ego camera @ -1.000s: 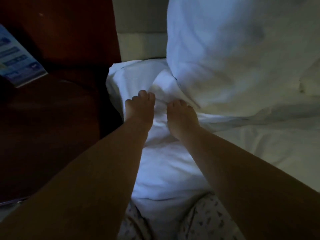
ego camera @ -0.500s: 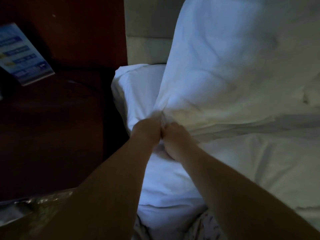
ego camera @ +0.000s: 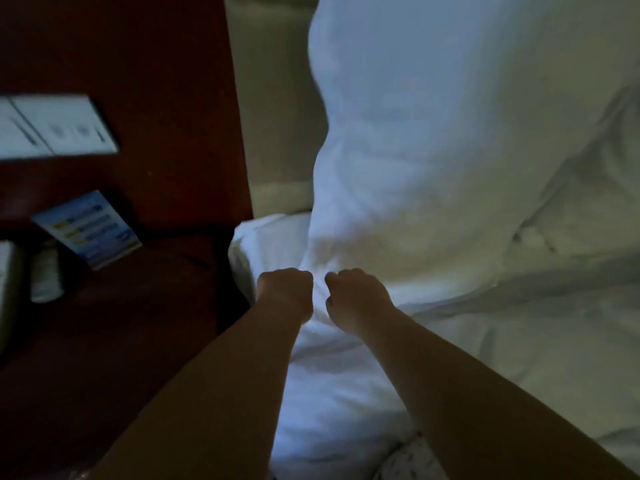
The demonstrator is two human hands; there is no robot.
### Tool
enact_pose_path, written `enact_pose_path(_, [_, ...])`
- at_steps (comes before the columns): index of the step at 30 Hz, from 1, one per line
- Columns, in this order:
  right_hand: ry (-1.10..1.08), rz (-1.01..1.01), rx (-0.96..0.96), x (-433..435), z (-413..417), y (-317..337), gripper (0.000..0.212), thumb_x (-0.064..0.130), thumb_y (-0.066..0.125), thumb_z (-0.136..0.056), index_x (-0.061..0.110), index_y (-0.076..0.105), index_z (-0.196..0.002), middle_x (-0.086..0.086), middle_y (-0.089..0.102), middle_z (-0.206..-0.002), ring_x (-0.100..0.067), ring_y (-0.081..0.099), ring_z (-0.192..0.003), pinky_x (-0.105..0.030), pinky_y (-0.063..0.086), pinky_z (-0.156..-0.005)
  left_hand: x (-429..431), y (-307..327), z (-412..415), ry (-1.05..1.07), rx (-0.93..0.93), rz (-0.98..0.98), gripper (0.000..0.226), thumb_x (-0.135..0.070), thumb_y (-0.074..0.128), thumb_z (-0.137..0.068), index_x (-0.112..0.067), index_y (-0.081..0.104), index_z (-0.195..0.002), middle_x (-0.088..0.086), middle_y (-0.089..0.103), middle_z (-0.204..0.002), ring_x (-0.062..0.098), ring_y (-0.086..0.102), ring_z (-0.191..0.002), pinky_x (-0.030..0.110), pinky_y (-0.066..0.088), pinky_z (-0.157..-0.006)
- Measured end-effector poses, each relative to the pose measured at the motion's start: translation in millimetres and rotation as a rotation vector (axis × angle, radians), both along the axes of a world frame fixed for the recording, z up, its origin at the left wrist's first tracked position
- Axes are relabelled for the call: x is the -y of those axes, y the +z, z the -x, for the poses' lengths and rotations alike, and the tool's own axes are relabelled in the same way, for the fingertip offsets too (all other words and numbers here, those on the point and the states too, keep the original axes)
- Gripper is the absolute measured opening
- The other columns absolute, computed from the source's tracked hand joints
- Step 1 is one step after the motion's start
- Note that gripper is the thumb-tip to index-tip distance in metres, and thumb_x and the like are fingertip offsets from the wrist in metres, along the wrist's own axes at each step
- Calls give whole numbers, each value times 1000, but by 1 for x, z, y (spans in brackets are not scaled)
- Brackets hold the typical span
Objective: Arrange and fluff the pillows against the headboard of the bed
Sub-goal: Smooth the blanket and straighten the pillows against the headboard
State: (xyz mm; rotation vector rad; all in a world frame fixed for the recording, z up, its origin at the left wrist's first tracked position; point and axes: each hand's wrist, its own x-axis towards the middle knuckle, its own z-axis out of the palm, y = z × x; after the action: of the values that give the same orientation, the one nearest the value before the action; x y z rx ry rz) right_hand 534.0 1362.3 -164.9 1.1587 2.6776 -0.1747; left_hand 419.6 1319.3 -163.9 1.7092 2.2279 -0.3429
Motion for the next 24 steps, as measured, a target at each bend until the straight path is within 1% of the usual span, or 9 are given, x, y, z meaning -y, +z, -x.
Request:
enact_pose_path(4, [-69, -136, -100, -32, -6, 119, 27, 13, 44, -88, 12, 52, -114, -9, 60, -110, -30, 55, -106, -37, 44, -87, -38, 124, -6, -28, -4, -157, 29, -18, 47, -91, -22, 53, -120, 1, 59, -120, 21, 59, -114, 33, 45, -87])
enact_pose_path(7, [-136, -223, -183, -57, -18, 207, 34, 11, 42, -84, 17, 53, -115, -4, 60, -114, -26, 56, -107, -35, 44, -87, -59, 217, -15, -76, -5, -269, 35, -16, 42, -93, -21, 50, -127, 2, 56, -126, 21, 55, -119, 34, 43, -95])
enact_pose_path(9, [-157, -297, -250, -76, -29, 262, 38, 13, 35, -85, 17, 53, -118, -4, 59, -117, -28, 56, -108, -36, 44, -88, -72, 271, -19, -85, 0, -323, 37, -15, 39, -94, -20, 49, -130, 3, 54, -129, 22, 54, -121, 33, 42, -99])
enact_pose_path(11, [-176, -350, -293, -93, -41, 312, 42, 16, 26, -86, 13, 54, -118, -8, 59, -113, -31, 57, -105, -38, 45, -84, -86, 318, -20, -86, -28, -367, 37, -16, 38, -93, -21, 47, -129, 4, 52, -129, 24, 54, -120, 36, 44, -100])
enact_pose_path(14, [-202, -387, -278, -121, -58, 371, 34, 13, 39, -89, 12, 49, -122, -11, 57, -113, -30, 55, -105, -37, 45, -86, -107, 372, -23, -69, -76, -440, 35, -17, 38, -93, -21, 47, -126, 4, 51, -125, 24, 55, -116, 36, 44, -95])
enact_pose_path(16, [-214, -410, -307, -142, -67, 399, 33, 14, 42, -90, 13, 51, -121, -11, 58, -114, -29, 55, -106, -36, 45, -86, -124, 400, -27, -55, -102, -480, 37, -18, 36, -94, -22, 45, -130, 3, 47, -129, 24, 52, -118, 36, 43, -92])
enact_pose_path(18, [-213, -425, -322, -163, -72, 417, 31, 16, 42, -91, 14, 51, -121, -10, 57, -116, -28, 54, -108, -36, 45, -87, -141, 420, -30, -46, -130, -525, 39, -20, 33, -96, -23, 42, -134, 2, 43, -135, 23, 50, -121, 36, 42, -92])
enact_pose_path(22, [-218, -396, -355, -209, -68, 437, 39, 13, 42, -93, 15, 44, -132, -11, 50, -127, -28, 49, -117, -38, 44, -93, -182, 443, -27, 18, -132, -628, 42, -17, 40, -96, -22, 38, -137, 4, 37, -138, 24, 54, -114, 36, 49, -91])
enact_pose_path(24, [-209, -388, -404, -229, -62, 441, 46, 10, 44, -92, 14, 39, -138, -13, 47, -133, -29, 47, -121, -39, 44, -97, -200, 449, -21, 61, -110, -684, 48, -17, 49, -95, -23, 33, -140, 6, 34, -139, 23, 58, -106, 36, 54, -87])
